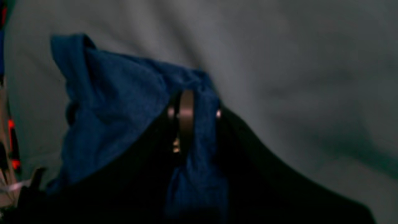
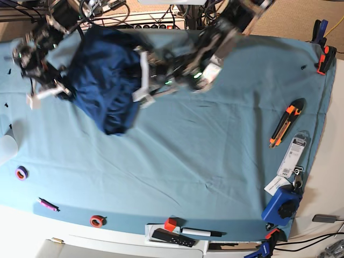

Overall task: Layout the t-shirt on the table in an organized manner, then fold the t-shirt properly
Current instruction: 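Lift and carry the folded blue shirt with both grippers toward the table corner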

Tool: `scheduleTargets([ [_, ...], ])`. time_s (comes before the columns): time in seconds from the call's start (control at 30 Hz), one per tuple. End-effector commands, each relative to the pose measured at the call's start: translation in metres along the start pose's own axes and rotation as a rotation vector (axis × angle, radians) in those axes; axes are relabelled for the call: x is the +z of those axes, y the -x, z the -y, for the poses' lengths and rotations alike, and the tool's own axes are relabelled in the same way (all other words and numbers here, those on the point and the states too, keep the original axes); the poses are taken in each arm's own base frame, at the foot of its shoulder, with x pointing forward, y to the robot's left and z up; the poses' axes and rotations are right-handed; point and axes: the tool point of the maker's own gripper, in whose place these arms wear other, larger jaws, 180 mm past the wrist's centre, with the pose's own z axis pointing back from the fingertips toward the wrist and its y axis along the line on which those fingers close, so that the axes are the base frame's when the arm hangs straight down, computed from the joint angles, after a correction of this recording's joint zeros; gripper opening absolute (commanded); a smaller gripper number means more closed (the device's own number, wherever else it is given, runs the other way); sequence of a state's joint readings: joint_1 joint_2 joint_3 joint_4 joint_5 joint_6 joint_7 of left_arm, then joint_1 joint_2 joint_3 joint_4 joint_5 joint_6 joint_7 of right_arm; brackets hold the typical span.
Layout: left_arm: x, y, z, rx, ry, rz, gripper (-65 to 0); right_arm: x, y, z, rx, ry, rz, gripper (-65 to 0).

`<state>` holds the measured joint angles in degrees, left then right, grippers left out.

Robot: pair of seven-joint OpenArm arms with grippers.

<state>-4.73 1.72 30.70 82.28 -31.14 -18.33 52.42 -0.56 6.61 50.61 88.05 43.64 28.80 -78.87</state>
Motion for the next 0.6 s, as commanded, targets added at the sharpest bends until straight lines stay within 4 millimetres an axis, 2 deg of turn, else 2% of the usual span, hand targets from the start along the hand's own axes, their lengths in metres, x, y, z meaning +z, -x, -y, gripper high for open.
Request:
scheduleTargets([
  [0.0, -0.007, -0.015, 0.004, -0.024, 0.005, 0.011, -65.0, 0.010, -0.010, 0.005, 0.006, 0.008, 0.041, -65.0],
  [0.17, -0.033, -0.051, 0.022, -0.129, 0.044, -0.022, -65.0, 0.046, 0.002, 0.042, -0.080, 0.051, 0.118, -65.0],
  [0.33, -0.039, -0.071, 0.021, -0.270, 0.018, -0.045, -65.0, 0.086, 0.007, 0.072, -0.182, 0.087, 0.222, -65.0],
  [0.47, -0.039, -0.084, 0.017, -0.367, -0.021, -0.040, -65.0, 0.107, 0.011, 0.085, -0.226, 0.103, 0.274, -65.0],
  [0.57, -0.038, -0.094, 0.011, -0.390, -0.061, -0.012, -65.0, 0.111, 0.012, 0.085, -0.234, 0.099, 0.280, -65.0],
])
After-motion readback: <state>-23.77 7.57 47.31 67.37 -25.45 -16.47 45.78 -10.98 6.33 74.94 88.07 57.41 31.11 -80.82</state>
